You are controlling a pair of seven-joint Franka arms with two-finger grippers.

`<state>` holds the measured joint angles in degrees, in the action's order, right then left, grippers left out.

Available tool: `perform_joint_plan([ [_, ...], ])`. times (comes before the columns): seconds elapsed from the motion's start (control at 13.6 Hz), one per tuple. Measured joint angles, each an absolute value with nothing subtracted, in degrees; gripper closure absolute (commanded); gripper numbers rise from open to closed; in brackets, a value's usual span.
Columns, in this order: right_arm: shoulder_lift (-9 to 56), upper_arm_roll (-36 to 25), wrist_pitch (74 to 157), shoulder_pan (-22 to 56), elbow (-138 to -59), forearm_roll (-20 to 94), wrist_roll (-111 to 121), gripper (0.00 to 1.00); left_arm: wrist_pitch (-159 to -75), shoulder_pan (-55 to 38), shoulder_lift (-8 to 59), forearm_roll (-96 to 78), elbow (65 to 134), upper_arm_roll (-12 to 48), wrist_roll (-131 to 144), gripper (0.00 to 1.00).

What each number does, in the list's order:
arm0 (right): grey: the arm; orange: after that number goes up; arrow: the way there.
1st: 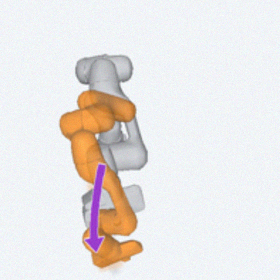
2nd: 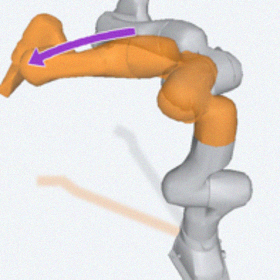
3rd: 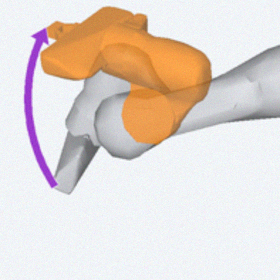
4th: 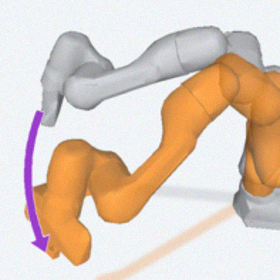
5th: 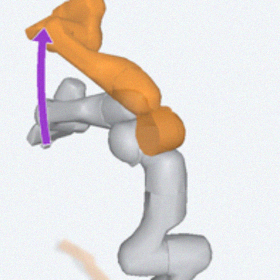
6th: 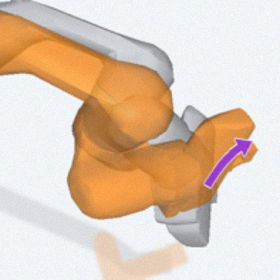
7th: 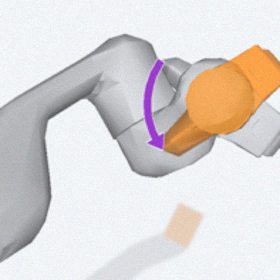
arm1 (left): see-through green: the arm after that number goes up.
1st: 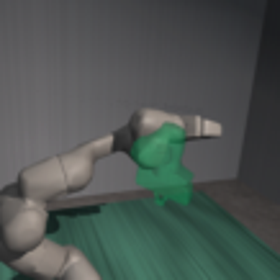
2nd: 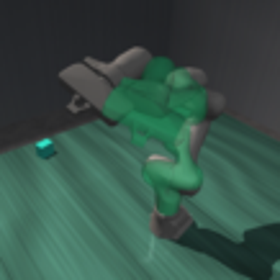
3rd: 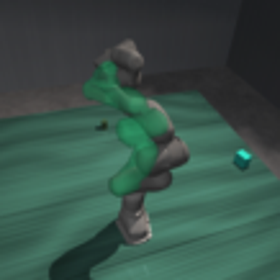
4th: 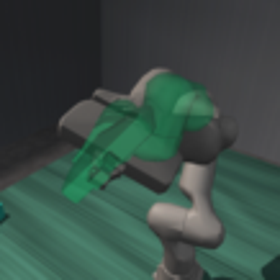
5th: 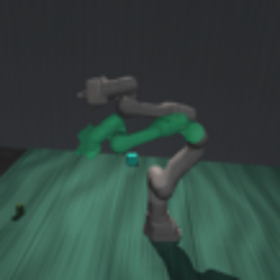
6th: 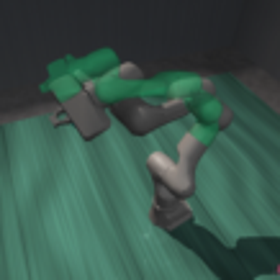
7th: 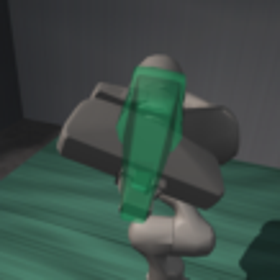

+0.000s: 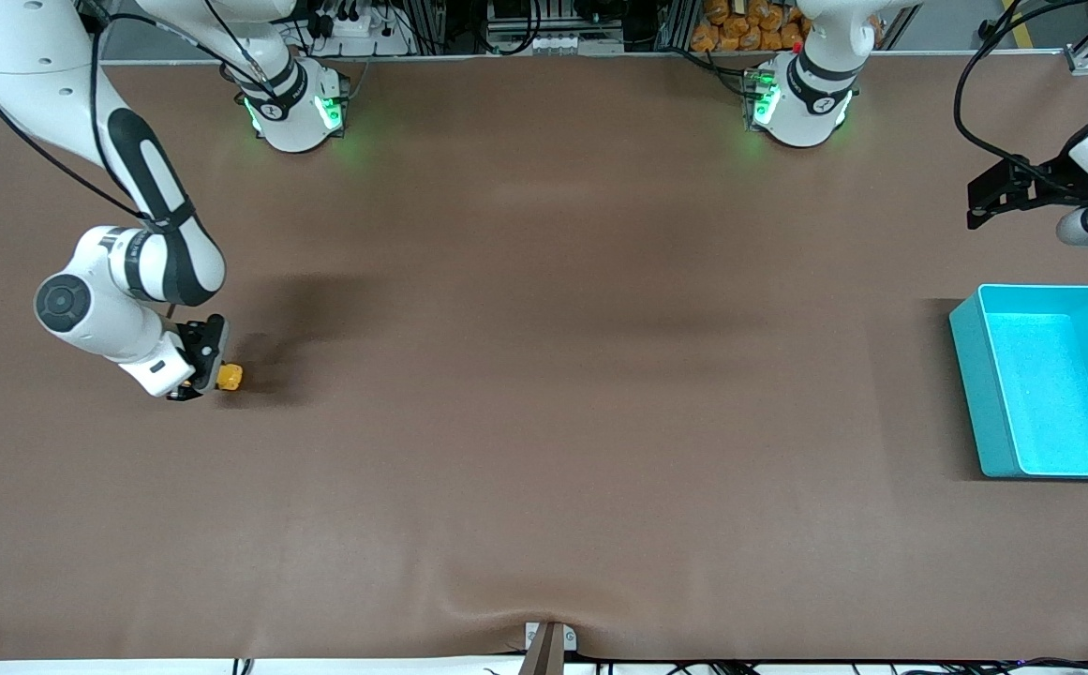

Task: Wind and store yellow beetle car
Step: 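Release the car from the right gripper and raise the right arm away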

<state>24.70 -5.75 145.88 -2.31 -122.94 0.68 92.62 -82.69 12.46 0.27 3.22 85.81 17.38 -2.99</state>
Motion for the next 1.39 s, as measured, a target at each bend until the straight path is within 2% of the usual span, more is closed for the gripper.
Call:
perform_joint_plan([
  [0.37, 24.9, -5.8, 146.8, -6.8, -122.9, 0.7, 97.8, 0.77, -82.7, 12.5, 0.3, 3.2, 85.8, 17.4, -3.0, 0.0],
  [0.51, 25.0, -5.8, 147.2, -8.7, -122.8, 0.7, 100.3, 0.7, -82.7, 12.5, 0.3, 3.2, 85.8, 17.4, -3.0, 0.0],
  [0.66, 25.3, -5.8, 147.3, -10.8, -122.3, 0.7, 103.0, 0.47, -82.8, 12.5, 0.6, 3.2, 85.9, 17.4, -3.0, 0.0],
  [0.73, 25.6, -5.9, 147.2, -11.8, -121.9, 0.7, 103.8, 0.04, -83.1, 12.5, 0.7, 3.2, 85.9, 17.4, -3.0, 0.0],
  [0.81, 25.9, -5.9, 147.2, -12.6, -121.4, 0.7, 104.2, 0.0, -83.2, 12.4, 0.9, 3.2, 85.9, 17.4, -3.0, 0.0],
  [0.95, 28.0, -5.9, 146.6, -13.5, -119.3, 0.8, 104.3, 0.0, -83.3, 12.5, 0.9, 3.2, 85.9, 17.4, -3.0, 0.0],
  [1.03, 29.1, -5.9, 143.1, -13.7, -116.2, 0.8, 104.3, 0.0, -83.3, 12.5, 0.9, 3.2, 85.9, 17.4, -3.0, 0.0],
  [1.25, 29.8, -5.9, 123.4, -13.8, -101.3, 2.6, 102.2, 0.0, -83.4, 12.5, 0.9, 3.2, 85.9, 17.4, -3.0, 0.0],
  [1.39, 29.7, -6.1, 116.4, -13.9, -94.5, 3.2, 101.2, 0.0, -83.6, 12.5, 0.9, 3.2, 85.9, 17.4, -3.0, 0.0],
])
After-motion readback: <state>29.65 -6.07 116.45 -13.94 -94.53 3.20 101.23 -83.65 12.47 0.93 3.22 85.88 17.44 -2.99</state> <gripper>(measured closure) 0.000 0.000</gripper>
